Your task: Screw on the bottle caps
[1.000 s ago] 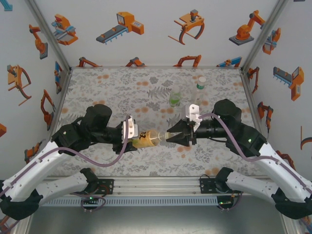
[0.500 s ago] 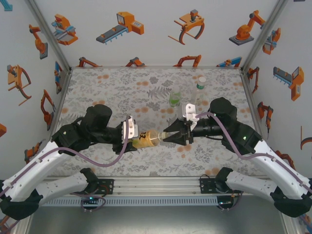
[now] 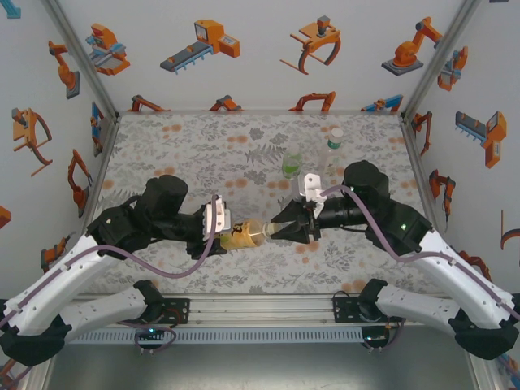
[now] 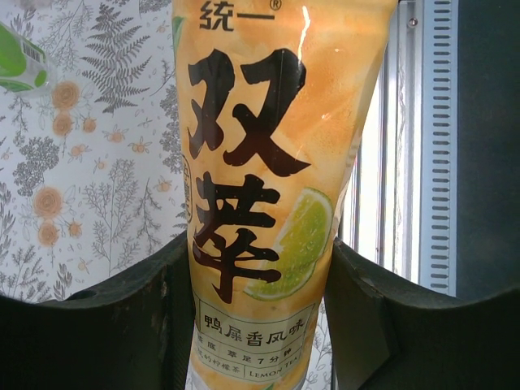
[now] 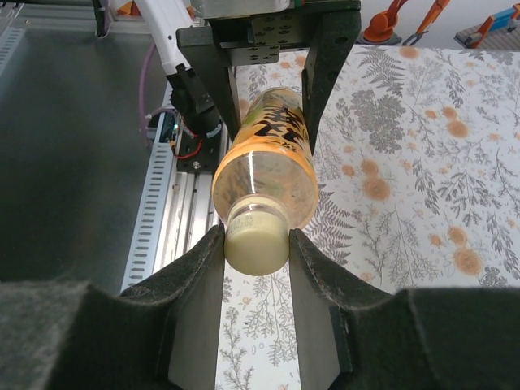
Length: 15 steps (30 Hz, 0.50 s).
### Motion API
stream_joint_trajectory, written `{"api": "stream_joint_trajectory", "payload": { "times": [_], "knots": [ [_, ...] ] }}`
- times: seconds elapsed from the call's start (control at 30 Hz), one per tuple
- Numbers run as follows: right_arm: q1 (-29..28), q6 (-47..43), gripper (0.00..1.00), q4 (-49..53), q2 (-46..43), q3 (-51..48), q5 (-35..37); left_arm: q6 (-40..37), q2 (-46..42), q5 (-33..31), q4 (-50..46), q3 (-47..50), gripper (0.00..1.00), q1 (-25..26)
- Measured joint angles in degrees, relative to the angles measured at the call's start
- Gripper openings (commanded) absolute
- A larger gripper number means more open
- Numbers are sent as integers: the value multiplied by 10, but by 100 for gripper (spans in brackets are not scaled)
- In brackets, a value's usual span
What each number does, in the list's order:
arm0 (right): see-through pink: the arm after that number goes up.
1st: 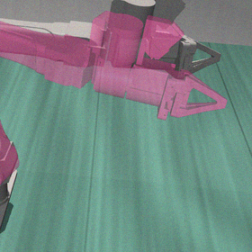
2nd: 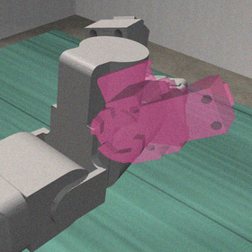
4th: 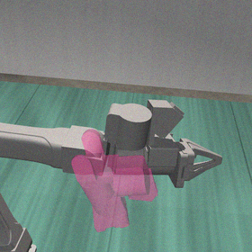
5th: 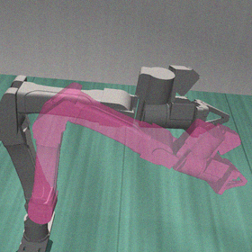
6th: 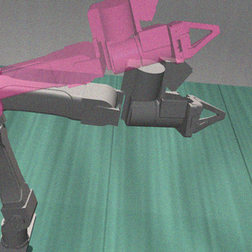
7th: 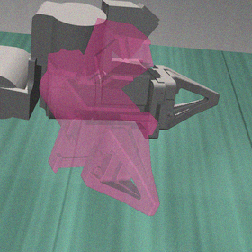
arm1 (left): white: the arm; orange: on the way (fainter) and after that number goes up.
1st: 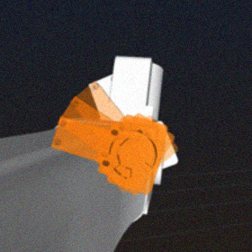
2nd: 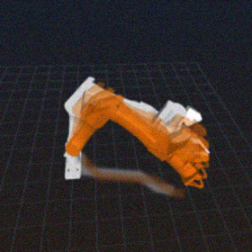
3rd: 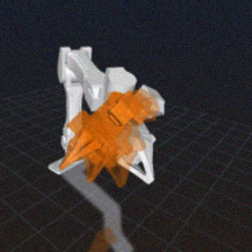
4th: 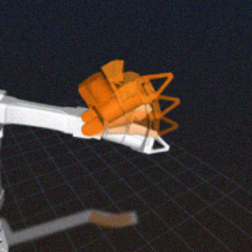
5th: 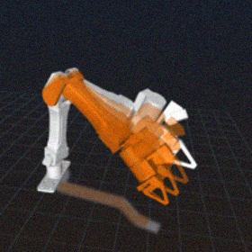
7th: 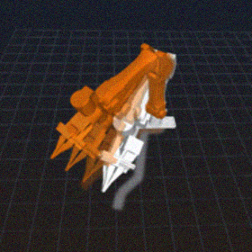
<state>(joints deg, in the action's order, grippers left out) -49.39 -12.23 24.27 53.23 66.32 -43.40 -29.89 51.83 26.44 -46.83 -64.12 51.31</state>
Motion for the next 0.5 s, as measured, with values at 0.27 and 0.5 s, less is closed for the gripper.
{"api": "stream_joint_trajectory", "payload": {
  "times": [0.27,0.5],
  "knots": [
    [-13,-29,0,19,1,5,6,6,5,7,-9,-2,0,1],
    [-19,-59,0,27,-2,7,10,21,12,19,-14,-4,0,1]
  ]
}}
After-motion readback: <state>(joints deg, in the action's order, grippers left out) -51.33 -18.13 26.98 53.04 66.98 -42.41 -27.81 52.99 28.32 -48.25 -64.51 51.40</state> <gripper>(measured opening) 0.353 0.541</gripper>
